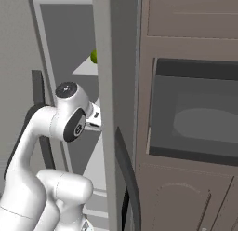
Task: Take the lime, mushroom, and fish from the freezer and place them in the bowl on the counter.
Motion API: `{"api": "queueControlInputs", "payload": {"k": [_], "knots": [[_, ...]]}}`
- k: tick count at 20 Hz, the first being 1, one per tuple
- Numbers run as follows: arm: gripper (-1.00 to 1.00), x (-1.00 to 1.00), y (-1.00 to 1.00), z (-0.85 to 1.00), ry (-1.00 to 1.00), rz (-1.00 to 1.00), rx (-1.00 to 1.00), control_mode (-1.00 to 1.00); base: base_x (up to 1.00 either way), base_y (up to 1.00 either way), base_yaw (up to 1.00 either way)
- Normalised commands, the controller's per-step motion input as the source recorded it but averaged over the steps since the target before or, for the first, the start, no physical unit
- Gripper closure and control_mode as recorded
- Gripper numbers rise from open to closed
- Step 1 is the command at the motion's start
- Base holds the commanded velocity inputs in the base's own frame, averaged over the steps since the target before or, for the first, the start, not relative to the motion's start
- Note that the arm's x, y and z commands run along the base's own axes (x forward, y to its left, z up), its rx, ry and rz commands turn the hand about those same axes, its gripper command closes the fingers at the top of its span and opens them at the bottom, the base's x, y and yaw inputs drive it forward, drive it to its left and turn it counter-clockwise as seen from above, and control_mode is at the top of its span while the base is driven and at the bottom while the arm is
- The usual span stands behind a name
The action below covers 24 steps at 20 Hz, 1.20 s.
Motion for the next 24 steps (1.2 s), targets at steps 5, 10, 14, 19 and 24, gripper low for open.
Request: {"api": "queueControlInputs", "payload": {"k": [5,10,14,19,24], "knots": [[-1.00,0.71,-0.05,-0.17,0.00,0.00,0.00,-1.00,0.00,0.00,0.00],[-1.00,0.74,-0.01,-0.24,0.00,0.00,0.00,-1.00,0.00,0.00,0.00],[-1.00,0.61,-0.08,-0.31,0.00,-0.01,0.00,-1.00,0.00,0.00,0.00],[-1.00,0.53,-0.20,-0.26,0.00,-0.01,0.02,-1.00,0.00,0.00,0.00],[-1.00,0.44,-0.11,-0.09,0.00,-0.03,0.00,-1.00,0.00,0.00,0.00]]}}
